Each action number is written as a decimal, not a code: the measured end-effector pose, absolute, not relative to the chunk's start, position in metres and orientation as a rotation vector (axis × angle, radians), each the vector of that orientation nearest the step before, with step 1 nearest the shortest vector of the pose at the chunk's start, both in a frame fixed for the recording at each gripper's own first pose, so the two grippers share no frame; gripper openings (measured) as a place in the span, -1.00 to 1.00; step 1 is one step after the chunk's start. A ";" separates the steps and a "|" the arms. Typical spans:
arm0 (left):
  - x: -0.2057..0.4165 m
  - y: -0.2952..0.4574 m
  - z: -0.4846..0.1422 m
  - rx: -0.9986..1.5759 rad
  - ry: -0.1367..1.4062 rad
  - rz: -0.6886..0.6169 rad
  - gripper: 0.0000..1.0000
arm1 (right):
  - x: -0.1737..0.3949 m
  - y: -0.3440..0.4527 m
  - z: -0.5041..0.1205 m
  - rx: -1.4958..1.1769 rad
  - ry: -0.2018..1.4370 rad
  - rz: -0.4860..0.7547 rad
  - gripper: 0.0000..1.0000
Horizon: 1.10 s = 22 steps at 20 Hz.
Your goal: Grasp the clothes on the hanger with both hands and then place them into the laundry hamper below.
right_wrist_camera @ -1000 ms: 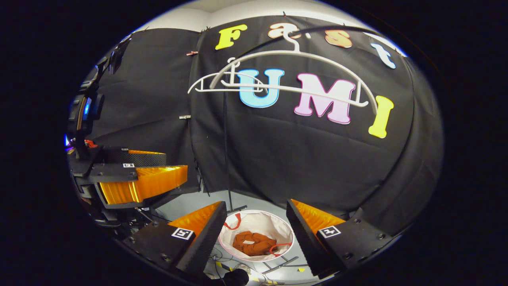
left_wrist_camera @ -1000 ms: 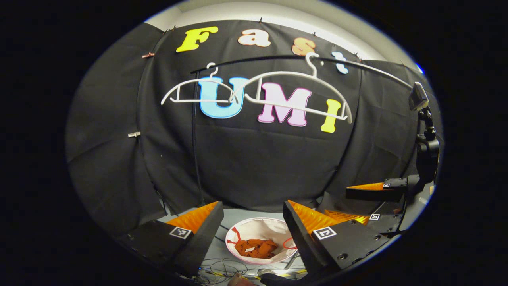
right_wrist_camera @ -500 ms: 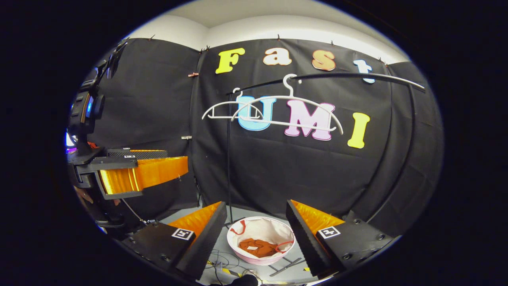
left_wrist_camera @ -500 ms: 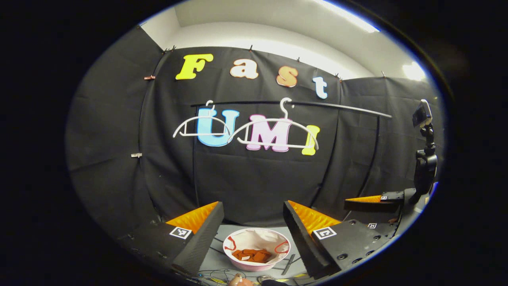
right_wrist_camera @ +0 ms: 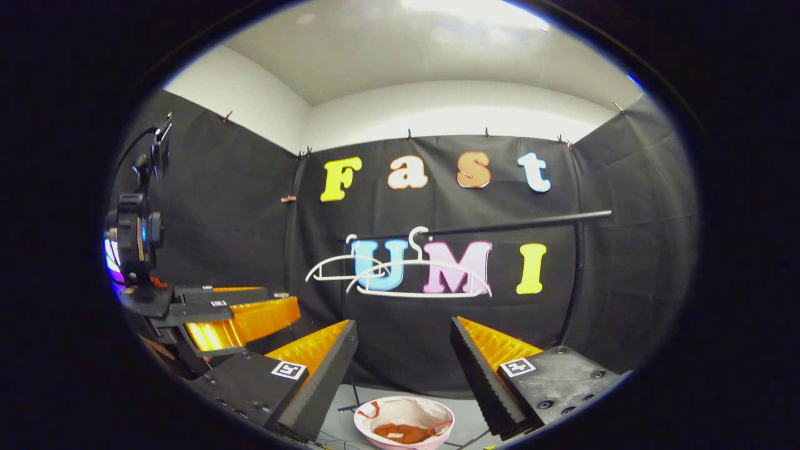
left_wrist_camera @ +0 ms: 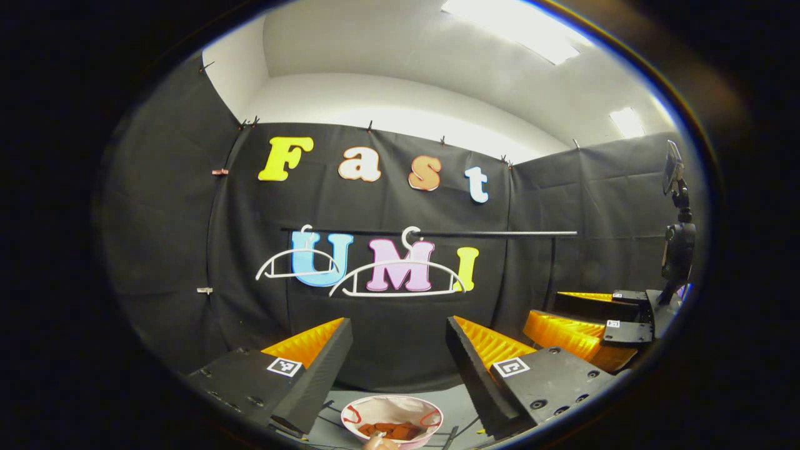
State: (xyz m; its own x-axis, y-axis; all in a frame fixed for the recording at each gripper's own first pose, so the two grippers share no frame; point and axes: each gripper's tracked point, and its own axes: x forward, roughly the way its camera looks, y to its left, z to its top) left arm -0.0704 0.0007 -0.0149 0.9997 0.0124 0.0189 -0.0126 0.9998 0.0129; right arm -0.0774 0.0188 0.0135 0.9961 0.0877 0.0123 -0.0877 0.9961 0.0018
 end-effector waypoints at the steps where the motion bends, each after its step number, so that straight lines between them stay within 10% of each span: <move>1: -0.070 -0.005 -0.008 0.010 -0.023 0.020 0.84 | -0.078 0.014 0.024 0.023 -0.031 0.087 0.89; 22: -0.070 -0.027 0.033 -0.025 -0.125 0.154 0.90 | -0.056 0.010 0.039 0.143 -0.085 0.218 0.94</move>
